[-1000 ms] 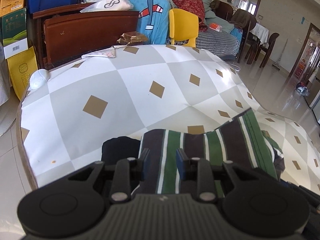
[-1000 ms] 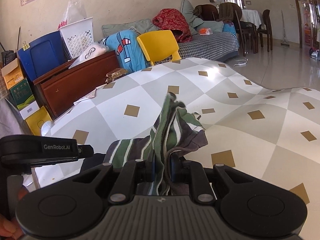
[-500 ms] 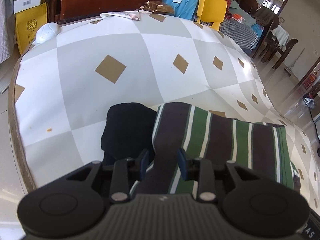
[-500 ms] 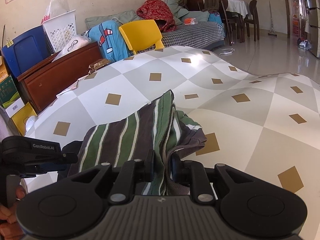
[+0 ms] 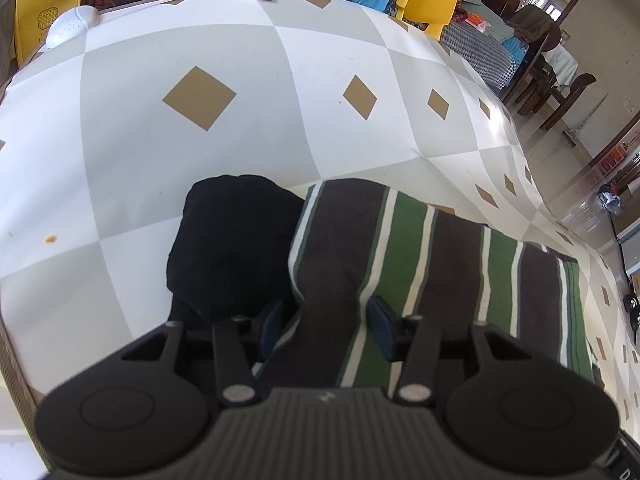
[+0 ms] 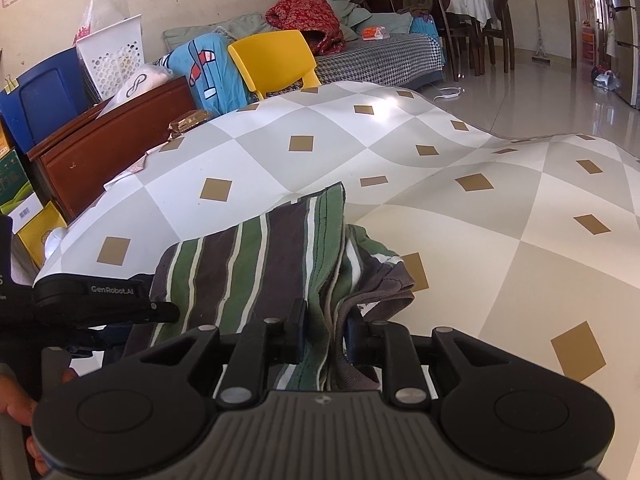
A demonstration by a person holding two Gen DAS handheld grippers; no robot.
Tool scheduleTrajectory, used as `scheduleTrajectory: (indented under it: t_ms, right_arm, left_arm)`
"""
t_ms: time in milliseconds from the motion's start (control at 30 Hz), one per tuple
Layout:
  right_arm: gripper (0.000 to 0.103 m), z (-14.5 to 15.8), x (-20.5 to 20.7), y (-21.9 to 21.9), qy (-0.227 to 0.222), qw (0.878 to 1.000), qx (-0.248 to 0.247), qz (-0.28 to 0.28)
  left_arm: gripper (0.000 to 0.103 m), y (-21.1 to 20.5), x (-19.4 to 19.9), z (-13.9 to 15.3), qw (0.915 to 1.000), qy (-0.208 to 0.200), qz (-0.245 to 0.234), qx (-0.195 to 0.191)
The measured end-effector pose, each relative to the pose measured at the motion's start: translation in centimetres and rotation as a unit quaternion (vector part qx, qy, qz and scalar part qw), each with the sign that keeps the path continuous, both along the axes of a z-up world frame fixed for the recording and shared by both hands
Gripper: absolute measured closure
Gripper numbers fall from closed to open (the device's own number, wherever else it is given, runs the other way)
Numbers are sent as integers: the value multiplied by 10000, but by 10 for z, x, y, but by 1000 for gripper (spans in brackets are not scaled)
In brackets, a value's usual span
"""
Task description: Fold clothes
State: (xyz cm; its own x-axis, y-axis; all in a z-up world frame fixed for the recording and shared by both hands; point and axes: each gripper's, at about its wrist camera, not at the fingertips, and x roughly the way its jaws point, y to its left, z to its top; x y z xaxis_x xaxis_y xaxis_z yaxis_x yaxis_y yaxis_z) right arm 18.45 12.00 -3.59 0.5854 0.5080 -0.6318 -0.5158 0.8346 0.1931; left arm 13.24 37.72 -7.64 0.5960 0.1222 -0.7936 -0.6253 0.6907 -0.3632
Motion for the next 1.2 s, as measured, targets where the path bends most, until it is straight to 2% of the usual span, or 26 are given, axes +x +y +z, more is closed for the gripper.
scheduleTrajectory:
  t_ms: [67, 133, 233, 500, 633, 733, 833, 933, 1000, 1100, 1200]
  right_arm:
    - [84, -1, 0, 0, 11, 10000, 0, 5]
    - [88, -2, 0, 1, 22, 10000, -1, 11]
    - [92, 0, -2, 3, -36, 10000, -6, 52]
    - [93, 23, -11, 7, -325, 9991, 182, 189]
    - [93, 35, -13, 14, -438, 9983, 317, 229]
    - [93, 35, -13, 24, -421, 9979, 406, 292]
    - [92, 26, -15, 32, -515, 9984, 146, 152]
    - [89, 16, -12, 24, -344, 9993, 64, -147]
    - [81, 13, -9, 15, -262, 9994, 11, -214]
    - [72, 10, -3, 1, -80, 9993, 118, -344]
    - [69, 6, 3, -9, 156, 9985, 271, -449]
  left_arm:
    - [68, -1, 1, -2, 9998, -74, -66, -144]
    - [77, -2, 0, -1, 9998, -101, -74, -167]
    - [84, -4, -2, 7, 9997, -205, 11, -145]
    - [87, -9, -13, 41, 9984, -565, 54, 69]
    - [92, -7, -22, 64, 9964, -715, 177, 414]
    - [92, 1, -29, 72, 9954, -706, 362, 536]
    - [92, 9, -30, 61, 9960, -426, 593, 516]
    - [91, 15, -32, 45, 9971, -240, 695, 202]
    - [90, 16, -31, 37, 9975, -221, 666, 31]
    - [78, 14, -28, 32, 9977, -283, 618, -74]
    - [70, 13, -21, 24, 9983, -257, 495, -163]
